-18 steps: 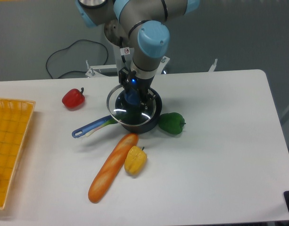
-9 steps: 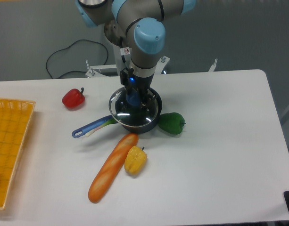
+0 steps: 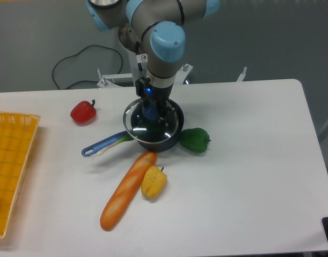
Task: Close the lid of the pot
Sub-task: 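Hold the lid on the saucepan and open the gripper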
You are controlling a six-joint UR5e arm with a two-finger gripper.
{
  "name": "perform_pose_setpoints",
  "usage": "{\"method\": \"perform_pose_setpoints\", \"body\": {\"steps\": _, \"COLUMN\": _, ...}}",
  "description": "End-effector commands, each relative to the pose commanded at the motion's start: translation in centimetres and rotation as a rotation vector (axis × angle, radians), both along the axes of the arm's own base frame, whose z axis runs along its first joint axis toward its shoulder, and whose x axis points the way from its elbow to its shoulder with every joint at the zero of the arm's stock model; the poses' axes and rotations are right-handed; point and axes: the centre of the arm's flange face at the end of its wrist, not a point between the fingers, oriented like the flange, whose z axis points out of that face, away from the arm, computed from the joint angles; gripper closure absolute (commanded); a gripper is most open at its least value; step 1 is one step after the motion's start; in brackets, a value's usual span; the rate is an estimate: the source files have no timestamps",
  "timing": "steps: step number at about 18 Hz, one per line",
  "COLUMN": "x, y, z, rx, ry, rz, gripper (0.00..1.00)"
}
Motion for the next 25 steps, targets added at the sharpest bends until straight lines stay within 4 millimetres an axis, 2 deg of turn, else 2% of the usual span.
{"method": "perform_pose_setpoints", "body": {"steps": 25, "x": 0.2, "y": -0.6, "z": -1.1, "rx": -0.017, "ry": -0.012, "rz": -0.025, "gripper": 0.63}}
